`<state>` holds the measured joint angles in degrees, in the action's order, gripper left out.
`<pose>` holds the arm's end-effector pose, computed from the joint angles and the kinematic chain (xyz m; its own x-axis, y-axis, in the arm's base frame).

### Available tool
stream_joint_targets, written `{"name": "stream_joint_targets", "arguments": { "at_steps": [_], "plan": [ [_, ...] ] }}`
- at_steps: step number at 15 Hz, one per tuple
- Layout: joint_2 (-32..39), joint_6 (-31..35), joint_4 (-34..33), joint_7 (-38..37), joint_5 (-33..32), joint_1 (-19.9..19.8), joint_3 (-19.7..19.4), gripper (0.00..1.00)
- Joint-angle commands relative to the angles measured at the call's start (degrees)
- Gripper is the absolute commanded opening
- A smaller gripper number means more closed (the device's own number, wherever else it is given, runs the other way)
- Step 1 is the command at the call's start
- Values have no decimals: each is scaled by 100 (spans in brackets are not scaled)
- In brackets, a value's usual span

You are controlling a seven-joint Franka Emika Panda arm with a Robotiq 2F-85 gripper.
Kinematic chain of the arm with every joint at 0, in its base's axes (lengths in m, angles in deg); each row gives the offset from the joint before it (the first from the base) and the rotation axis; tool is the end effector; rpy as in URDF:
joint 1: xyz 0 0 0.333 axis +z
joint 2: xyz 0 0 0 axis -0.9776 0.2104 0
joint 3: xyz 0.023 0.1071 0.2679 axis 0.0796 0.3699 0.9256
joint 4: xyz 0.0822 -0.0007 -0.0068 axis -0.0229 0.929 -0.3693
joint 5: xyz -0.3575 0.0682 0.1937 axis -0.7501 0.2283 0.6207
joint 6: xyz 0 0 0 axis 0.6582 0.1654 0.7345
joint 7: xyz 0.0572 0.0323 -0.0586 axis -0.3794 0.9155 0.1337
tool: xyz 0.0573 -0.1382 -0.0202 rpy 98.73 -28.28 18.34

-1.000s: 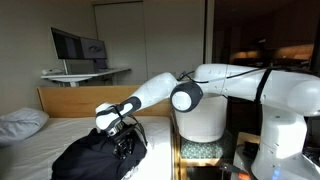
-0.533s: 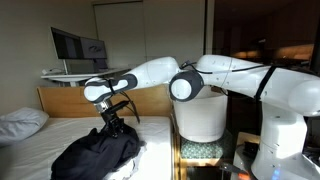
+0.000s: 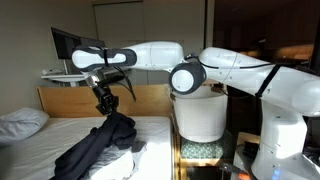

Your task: Put the things on the bed in the laundry hamper

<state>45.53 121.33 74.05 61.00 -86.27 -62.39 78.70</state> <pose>0.7008 0.1892 0.2855 0.9294 0.0703 -0.3623 0.1176 -0.9869 0.1102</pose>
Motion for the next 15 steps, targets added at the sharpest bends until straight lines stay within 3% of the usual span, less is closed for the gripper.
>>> {"name": "stream_joint_targets", "arguments": {
  "at_steps": [1,15],
  "plan": [
    [-383,-121,-29,-764,50,75,-151,10],
    [-1563,1011,-122,-4378,-42,225,-503,9]
  ]
}}
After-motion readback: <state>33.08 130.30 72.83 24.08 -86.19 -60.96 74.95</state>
